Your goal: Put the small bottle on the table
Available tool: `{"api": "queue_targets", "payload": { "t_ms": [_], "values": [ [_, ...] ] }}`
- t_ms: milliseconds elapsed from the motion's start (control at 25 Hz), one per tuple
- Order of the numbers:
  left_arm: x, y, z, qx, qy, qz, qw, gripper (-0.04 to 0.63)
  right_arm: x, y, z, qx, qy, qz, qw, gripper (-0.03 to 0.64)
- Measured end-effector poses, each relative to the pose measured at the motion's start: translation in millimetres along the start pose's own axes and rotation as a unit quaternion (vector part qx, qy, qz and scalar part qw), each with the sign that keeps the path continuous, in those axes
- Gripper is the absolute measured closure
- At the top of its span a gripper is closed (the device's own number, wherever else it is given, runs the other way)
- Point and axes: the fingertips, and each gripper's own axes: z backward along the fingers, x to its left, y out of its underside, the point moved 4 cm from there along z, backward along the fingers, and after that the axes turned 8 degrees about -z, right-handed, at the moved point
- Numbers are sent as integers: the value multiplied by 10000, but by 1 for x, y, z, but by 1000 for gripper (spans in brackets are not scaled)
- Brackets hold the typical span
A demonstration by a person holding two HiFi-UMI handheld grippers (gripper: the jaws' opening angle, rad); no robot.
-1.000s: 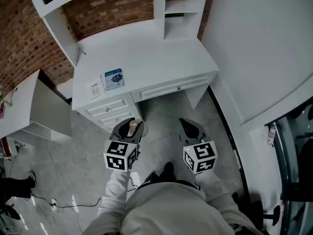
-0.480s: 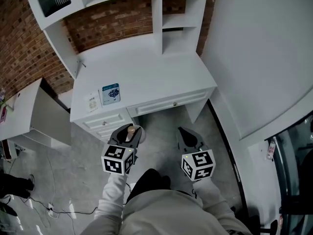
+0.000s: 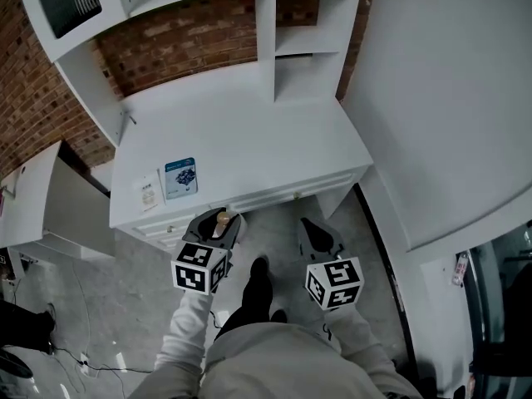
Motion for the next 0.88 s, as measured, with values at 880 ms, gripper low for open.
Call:
{"api": "queue_targets", "payload": {
  "t_ms": [880],
  "values": [
    [148, -52, -154, -74, 362, -81, 9993, 449, -47, -78, -192, -50, 298, -77, 9995, 589]
  ]
}}
